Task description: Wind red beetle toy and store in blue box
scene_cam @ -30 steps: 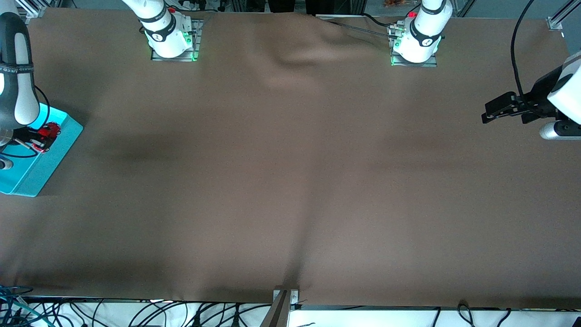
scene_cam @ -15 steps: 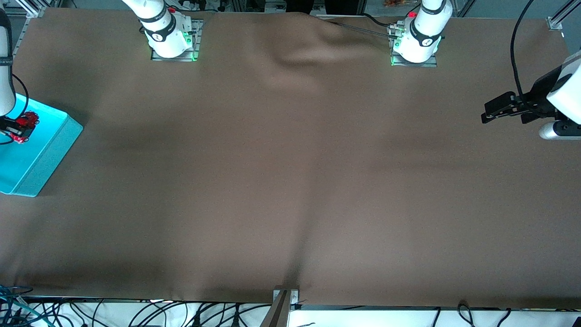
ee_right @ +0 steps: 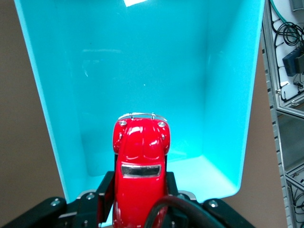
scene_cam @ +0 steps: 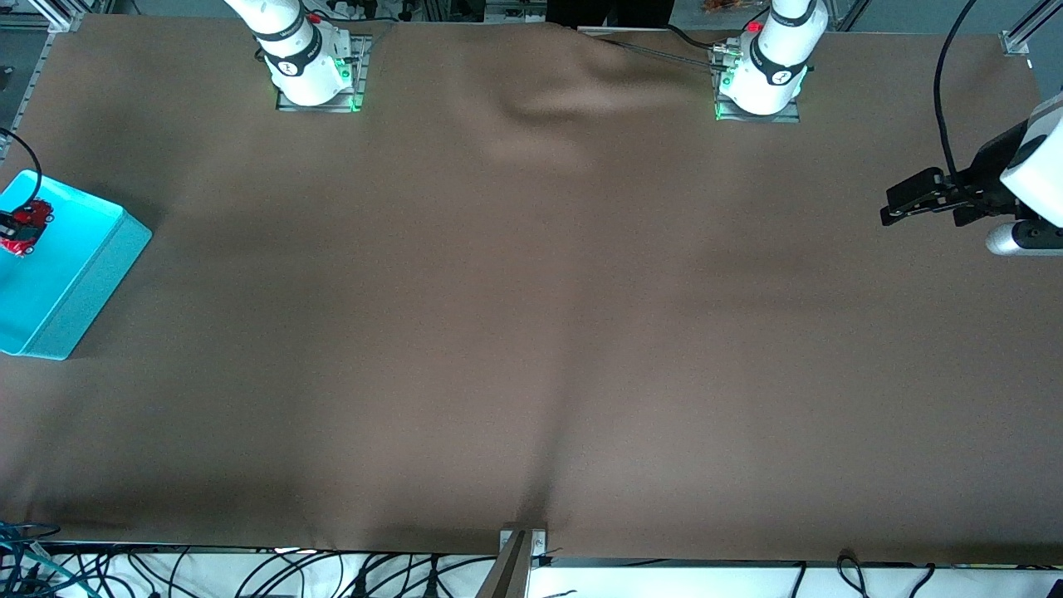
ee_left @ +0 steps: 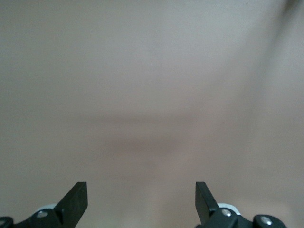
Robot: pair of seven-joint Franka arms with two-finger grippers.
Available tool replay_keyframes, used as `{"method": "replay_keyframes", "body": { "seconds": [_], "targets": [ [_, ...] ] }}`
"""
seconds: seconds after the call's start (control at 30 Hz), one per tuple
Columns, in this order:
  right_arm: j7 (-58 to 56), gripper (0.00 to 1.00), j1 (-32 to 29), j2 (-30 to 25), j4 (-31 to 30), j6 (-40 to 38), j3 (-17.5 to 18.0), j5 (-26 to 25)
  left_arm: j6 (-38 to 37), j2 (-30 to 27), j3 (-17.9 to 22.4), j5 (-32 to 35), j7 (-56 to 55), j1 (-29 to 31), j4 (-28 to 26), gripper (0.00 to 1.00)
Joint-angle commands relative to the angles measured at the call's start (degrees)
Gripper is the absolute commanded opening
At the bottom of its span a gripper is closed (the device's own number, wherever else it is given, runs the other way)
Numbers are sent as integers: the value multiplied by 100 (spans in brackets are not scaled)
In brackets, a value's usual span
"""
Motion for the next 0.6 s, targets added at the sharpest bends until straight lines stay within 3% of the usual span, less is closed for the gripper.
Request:
{"method": "replay_keyframes", "body": {
  "seconds": [0.0,0.57],
  "targets": [
    [-296,0,-226,224,145,108,16,276,-73,-43,51,-101,75,-28,24,100],
    [-693,0,-428,698,145,811,34,425,-73,-43,51,-127,75,-19,15,100]
  ]
}}
